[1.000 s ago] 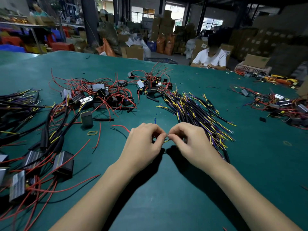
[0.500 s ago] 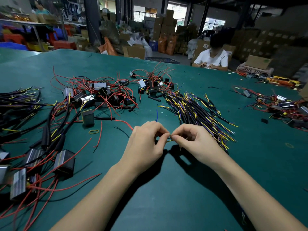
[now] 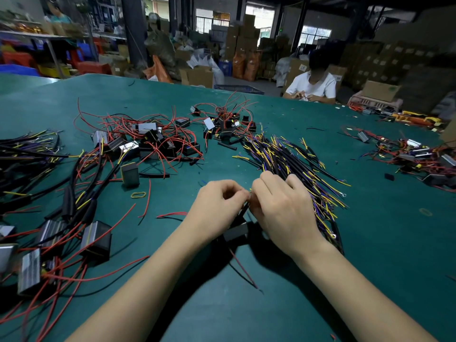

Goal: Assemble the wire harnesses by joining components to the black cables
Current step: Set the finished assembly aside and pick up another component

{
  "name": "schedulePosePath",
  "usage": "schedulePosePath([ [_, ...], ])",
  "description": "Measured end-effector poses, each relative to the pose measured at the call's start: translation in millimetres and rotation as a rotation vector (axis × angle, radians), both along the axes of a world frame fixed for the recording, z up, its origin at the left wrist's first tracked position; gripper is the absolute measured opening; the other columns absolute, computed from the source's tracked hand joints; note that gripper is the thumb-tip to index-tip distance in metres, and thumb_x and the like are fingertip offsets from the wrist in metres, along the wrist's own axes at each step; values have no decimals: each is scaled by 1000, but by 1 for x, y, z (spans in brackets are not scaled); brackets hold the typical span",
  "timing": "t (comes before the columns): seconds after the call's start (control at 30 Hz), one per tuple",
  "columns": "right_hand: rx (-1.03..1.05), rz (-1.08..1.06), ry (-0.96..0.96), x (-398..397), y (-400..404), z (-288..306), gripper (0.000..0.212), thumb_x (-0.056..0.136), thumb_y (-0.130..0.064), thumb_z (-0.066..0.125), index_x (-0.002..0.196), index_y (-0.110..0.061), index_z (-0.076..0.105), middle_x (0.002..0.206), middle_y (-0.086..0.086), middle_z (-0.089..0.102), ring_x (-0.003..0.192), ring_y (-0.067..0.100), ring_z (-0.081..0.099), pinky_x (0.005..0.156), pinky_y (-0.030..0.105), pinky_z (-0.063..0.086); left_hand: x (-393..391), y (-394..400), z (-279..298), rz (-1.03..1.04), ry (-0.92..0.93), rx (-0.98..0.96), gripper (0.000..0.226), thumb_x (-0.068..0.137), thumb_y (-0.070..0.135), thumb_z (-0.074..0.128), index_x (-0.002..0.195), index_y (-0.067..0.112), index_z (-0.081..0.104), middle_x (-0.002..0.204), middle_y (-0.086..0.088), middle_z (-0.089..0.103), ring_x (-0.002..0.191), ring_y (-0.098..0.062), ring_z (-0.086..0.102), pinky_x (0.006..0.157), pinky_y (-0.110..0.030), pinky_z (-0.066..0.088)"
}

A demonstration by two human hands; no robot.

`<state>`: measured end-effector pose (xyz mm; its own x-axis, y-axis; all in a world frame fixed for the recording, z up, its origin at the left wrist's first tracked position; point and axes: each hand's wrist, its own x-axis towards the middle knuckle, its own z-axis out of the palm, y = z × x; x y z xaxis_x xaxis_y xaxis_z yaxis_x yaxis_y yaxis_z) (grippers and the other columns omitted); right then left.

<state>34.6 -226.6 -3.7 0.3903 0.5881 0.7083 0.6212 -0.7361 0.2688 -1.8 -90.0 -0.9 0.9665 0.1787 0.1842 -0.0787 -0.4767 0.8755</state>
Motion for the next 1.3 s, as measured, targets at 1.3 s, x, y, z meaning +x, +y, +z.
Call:
schedulePosePath([
  [1.3,-45,63,93,2,-6,-2,9,78,-5,68,75,-11,62,79,4,61,75,28,57,66,36,36,1,3,-16,11,-277,447,13,88,24,59,76,26,60,71,17,60,76,-4,50,91,-39,35],
])
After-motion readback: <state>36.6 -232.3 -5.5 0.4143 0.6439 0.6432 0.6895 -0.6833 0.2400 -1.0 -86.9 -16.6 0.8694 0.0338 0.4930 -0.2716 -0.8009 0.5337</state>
